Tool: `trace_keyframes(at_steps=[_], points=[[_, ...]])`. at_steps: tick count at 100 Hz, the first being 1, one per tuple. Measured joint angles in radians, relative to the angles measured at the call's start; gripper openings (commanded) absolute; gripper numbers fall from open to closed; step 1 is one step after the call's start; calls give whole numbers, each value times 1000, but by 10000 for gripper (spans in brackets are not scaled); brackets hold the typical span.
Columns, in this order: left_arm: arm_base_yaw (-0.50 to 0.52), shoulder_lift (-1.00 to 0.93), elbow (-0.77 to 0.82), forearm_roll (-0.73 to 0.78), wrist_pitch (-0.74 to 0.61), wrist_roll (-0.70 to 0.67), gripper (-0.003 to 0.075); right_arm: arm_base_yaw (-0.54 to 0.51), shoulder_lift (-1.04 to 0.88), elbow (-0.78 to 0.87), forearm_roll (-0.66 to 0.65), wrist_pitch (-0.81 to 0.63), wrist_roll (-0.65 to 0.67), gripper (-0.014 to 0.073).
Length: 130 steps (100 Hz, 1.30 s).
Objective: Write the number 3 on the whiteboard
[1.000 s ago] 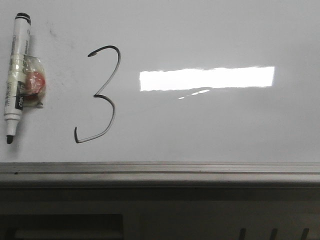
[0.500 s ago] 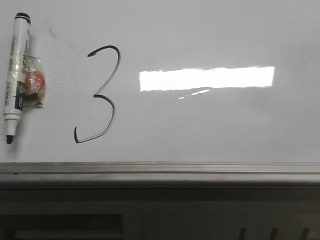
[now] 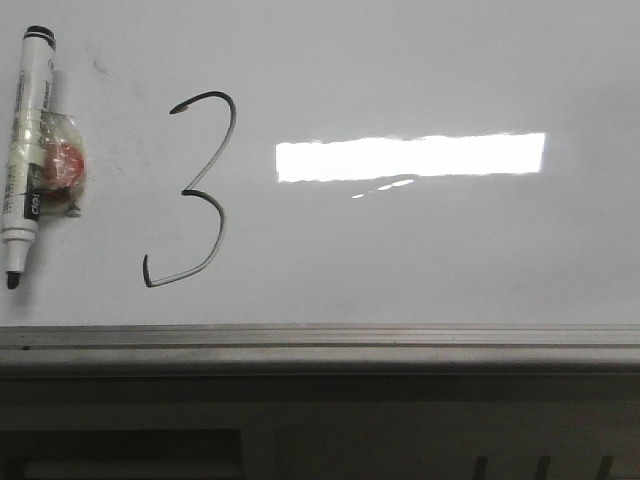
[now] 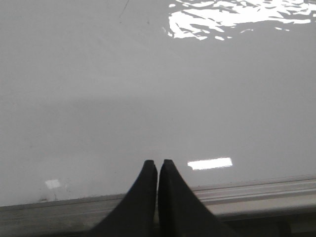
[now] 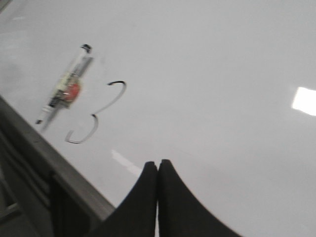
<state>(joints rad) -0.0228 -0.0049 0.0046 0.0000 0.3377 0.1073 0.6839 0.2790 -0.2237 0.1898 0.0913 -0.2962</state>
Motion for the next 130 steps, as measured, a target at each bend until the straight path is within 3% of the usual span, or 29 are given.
trace_keyframes(at_steps=[31,54,78,95,130], points=[[0,0,0,0,0,0,-20,-485,-29,207,0,-154,88,-54],[0,0,0,0,0,0,-20,-686,-241,236,-96,-86,125,-54],[0,0,0,0,1,0,-20,-728,-288,236,-173,41,195,-54],[0,0,0,0,1,0,-20,-735,-288,236,-175,229,211,-54],[0,0,0,0,1,0,-20,-736,-288,234,-177,242,235,-54]])
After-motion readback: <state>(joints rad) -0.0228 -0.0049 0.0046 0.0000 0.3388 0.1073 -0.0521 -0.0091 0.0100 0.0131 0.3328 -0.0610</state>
